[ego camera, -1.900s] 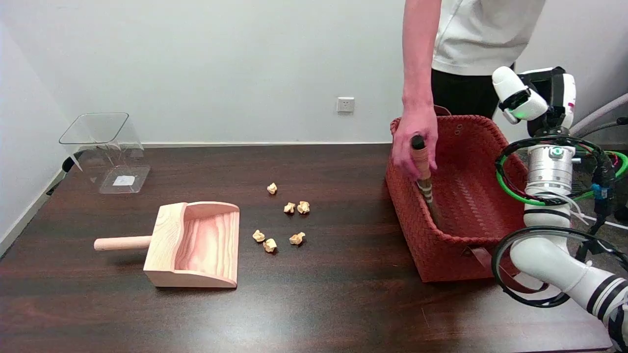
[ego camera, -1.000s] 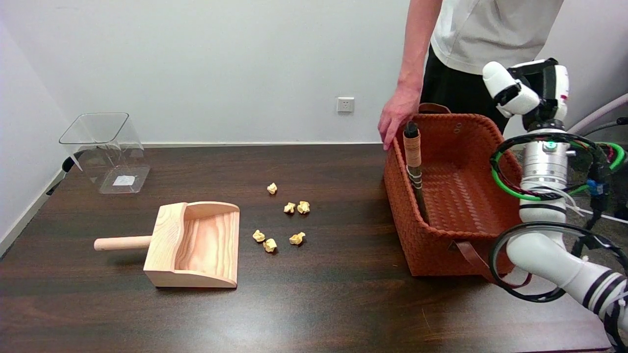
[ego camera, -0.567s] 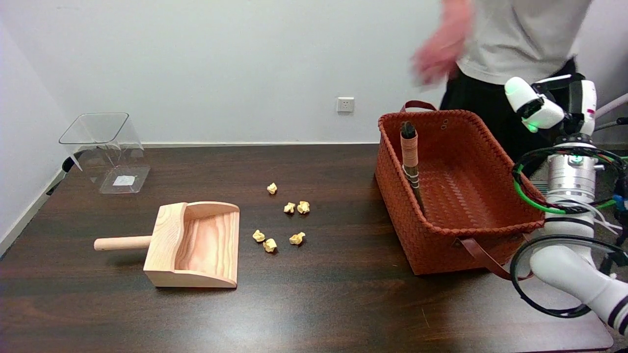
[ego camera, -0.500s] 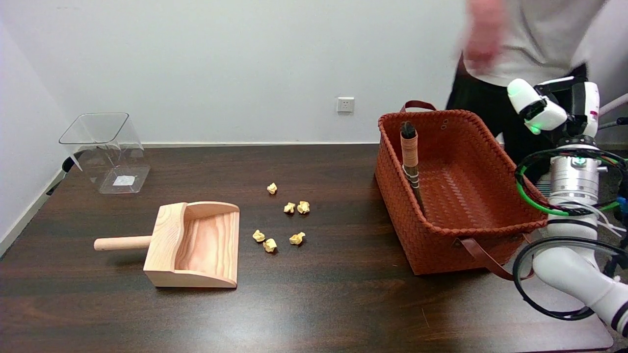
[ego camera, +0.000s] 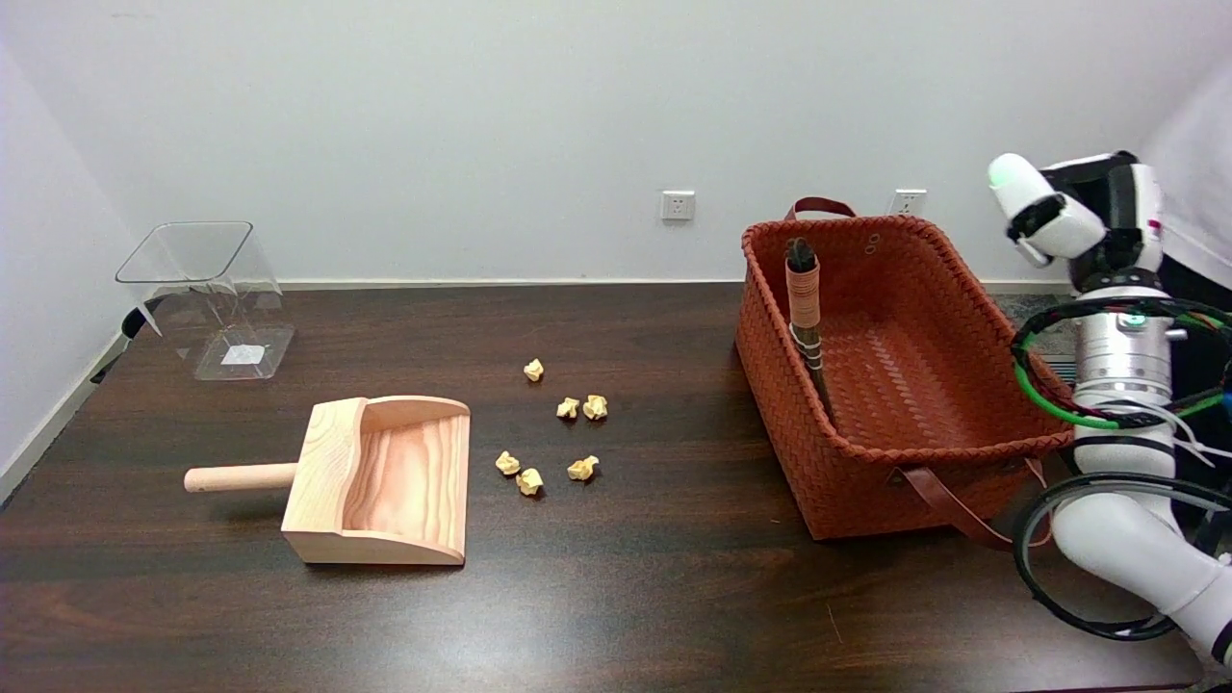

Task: Pick up the broom.

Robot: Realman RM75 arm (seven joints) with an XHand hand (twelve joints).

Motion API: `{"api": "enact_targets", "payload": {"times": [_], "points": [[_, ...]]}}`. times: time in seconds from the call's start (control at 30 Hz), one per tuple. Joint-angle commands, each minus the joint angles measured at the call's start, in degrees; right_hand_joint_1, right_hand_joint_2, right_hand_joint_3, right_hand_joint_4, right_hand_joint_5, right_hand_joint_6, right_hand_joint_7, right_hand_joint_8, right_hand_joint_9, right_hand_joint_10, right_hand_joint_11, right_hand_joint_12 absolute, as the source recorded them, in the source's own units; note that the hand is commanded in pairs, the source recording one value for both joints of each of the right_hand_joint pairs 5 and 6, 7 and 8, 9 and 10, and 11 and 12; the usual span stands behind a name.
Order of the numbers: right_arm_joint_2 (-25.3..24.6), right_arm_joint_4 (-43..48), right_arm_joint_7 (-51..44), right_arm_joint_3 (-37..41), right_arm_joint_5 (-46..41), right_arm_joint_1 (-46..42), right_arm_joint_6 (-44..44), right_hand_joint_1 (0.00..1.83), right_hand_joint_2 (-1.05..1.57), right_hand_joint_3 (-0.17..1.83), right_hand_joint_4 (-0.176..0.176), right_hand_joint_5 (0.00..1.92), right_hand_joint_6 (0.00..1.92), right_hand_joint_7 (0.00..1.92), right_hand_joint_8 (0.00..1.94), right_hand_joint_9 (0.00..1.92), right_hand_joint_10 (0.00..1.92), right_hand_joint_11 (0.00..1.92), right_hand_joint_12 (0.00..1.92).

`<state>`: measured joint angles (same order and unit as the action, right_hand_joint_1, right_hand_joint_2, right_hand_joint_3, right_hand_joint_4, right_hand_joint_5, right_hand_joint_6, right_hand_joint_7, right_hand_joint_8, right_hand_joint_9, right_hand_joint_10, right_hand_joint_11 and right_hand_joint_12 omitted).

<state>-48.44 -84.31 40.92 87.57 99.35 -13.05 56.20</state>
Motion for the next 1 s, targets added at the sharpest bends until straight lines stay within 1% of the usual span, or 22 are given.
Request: {"api": "enact_targets", "payload": {"times": [0.03, 0.13, 0.17, 0.23, 0.3, 0.4, 0.47, 0.5, 0.53, 0.57, 0.6, 0.67, 0.7, 0.73, 0.77, 0.8, 0.83, 0.9, 1.0], "points": [[1.0, -11.6, 0.8, -8.7, -4.2, 2.0, -7.4, 0.84, 0.16, 1.07, 0.0, 1.92, 1.92, 1.92, 1.92, 1.92, 1.92, 1.92, 1.92], [1.0, -13.9, -1.1, -8.9, -5.8, 1.8, -9.8, 0.85, 0.18, 1.07, 0.0, 1.92, 1.92, 1.92, 1.92, 1.92, 1.92, 1.92, 1.92], [1.0, -14.8, -3.0, -8.9, -7.4, 1.8, -11.1, 0.85, 0.21, 1.06, 0.0, 1.92, 1.92, 1.92, 1.92, 1.92, 1.92, 1.92, 1.92], [0.9, -17.1, -7.9, -9.0, -11.9, 1.5, -13.7, 0.85, 0.27, 1.06, 0.0, 1.92, 1.92, 1.92, 1.92, 1.92, 1.92, 1.92, 1.92], [0.6, -19.7, -16.2, -9.1, -17.0, 0.8, -15.1, 0.86, 0.29, 1.08, 0.0, 1.92, 1.92, 1.92, 1.92, 1.92, 1.92, 1.92, 1.92], [0.2, -22.7, -26.5, -9.1, -21.0, -0.2, -15.3, 0.87, 0.3, 1.08, 0.0, 1.92, 1.92, 1.92, 1.92, 1.92, 1.92, 1.92, 1.92], [0.0, -23.3, -30.0, -9.1, -22.5, -0.3, -15.3, 0.87, 0.31, 1.08, 0.0, 1.92, 1.92, 1.92, 1.92, 1.92, 1.92, 1.92, 1.92], [0.0, -23.2, -30.5, -9.2, -23.4, -0.3, -15.3, 0.86, 0.33, 1.09, 0.0, 1.89, 1.89, 1.92, 1.92, 1.89, 1.89, 1.89, 1.89], [0.0, -23.1, -30.5, -9.2, -24.2, -0.3, -15.3, 0.86, 0.35, 1.1, 0.0, 1.79, 1.79, 1.92, 1.92, 1.79, 1.79, 1.79, 1.79], [0.0, -23.1, -30.5, -9.2, -26.0, -0.3, -15.3, 0.87, 0.37, 1.1, 0.0, 1.59, 1.59, 1.9, 1.9, 1.59, 1.59, 1.59, 1.59], [0.0, -23.0, -30.8, -9.4, -27.6, -0.5, -15.3, 0.87, 0.37, 1.09, 0.0, 1.31, 1.31, 1.79, 1.79, 1.31, 1.31, 1.31, 1.31], [-0.1, -23.0, -32.3, -9.8, -29.1, -0.8, -15.1, 0.91, 0.23, 1.17, 0.0, 0.88, 0.88, 1.49, 1.49, 0.88, 0.88, 0.88, 0.88], [-0.3, -23.1, -33.5, -10.0, -29.4, -1.2, -14.7, 0.96, 0.13, 1.22, 0.0, 0.63, 0.63, 1.24, 1.24, 0.63, 0.63, 0.63, 0.63], [-0.4, -23.2, -34.2, -10.1, -29.4, -1.5, -14.5, 0.98, 0.12, 1.22, 0.0, 0.57, 0.57, 1.16, 1.16, 0.57, 0.57, 0.57, 0.57], [-0.7, -23.3, -34.8, -10.0, -29.4, -1.9, -14.4, 1.0, 0.09, 1.23, 0.0, 0.53, 0.53, 1.04, 1.04, 0.53, 0.53, 0.53, 0.53], [-1.1, -23.3, -35.0, -9.7, -29.4, -2.4, -14.4, 1.01, 0.05, 1.24, 0.0, 0.48, 0.48, 0.86, 0.86, 0.48, 0.48, 0.48, 0.48], [-1.3, -23.3, -35.1, -9.6, -29.5, -2.6, -14.4, 1.01, 0.03, 1.26, 0.0, 0.46, 0.46, 0.78, 0.78, 0.46, 0.46, 0.46, 0.46], [-1.7, -23.3, -34.8, -9.1, -29.4, -3.1, -14.4, 1.01, 0.0, 1.27, 0.0, 0.45, 0.45, 0.72, 0.72, 0.45, 0.45, 0.45, 0.45], [-1.8, -23.5, -34.5, -8.3, -28.9, -3.6, -14.7, 1.01, -0.15, 1.33, 0.0, 0.43, 0.43, 0.54, 0.54, 0.43, 0.43, 0.43, 0.43]]}}
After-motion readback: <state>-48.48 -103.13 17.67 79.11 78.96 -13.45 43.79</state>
